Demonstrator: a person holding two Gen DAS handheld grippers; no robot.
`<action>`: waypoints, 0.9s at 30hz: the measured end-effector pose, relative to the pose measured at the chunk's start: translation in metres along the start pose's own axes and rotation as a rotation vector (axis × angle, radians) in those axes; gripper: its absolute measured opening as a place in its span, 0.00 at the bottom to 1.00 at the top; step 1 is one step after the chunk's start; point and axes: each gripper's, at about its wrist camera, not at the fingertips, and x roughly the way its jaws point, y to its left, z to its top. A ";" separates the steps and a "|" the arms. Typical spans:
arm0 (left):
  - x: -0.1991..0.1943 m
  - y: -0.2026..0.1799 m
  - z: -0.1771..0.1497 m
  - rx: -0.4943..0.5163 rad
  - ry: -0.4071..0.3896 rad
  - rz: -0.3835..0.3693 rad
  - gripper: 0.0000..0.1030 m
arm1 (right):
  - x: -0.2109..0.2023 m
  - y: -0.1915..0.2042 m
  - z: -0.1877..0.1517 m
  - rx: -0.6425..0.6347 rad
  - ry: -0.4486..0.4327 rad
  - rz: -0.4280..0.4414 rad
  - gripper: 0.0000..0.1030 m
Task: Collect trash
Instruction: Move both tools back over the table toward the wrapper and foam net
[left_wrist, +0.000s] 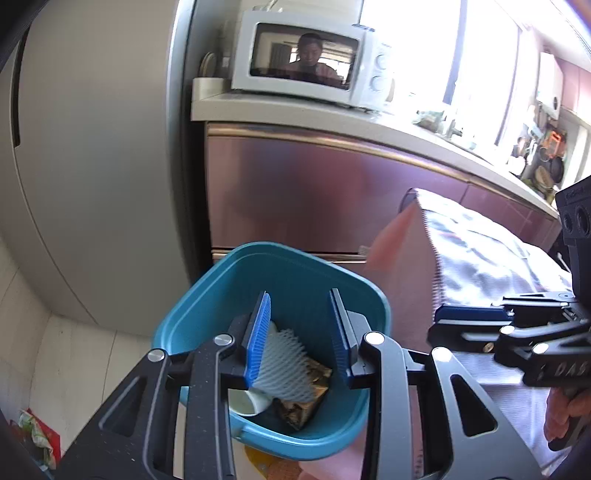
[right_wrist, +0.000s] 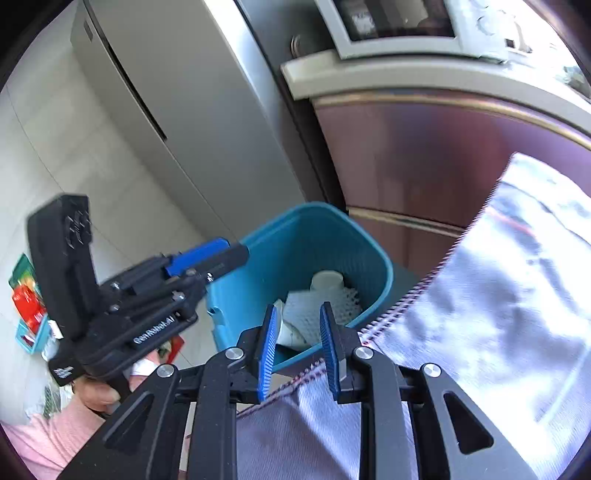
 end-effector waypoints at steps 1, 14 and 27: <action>-0.003 -0.003 0.001 0.004 -0.007 -0.008 0.34 | -0.010 -0.001 -0.001 0.005 -0.023 -0.001 0.25; -0.040 -0.101 0.000 0.148 -0.053 -0.222 0.48 | -0.154 -0.048 -0.038 0.122 -0.252 -0.114 0.38; -0.047 -0.222 -0.032 0.297 0.036 -0.444 0.49 | -0.254 -0.139 -0.102 0.280 -0.323 -0.327 0.38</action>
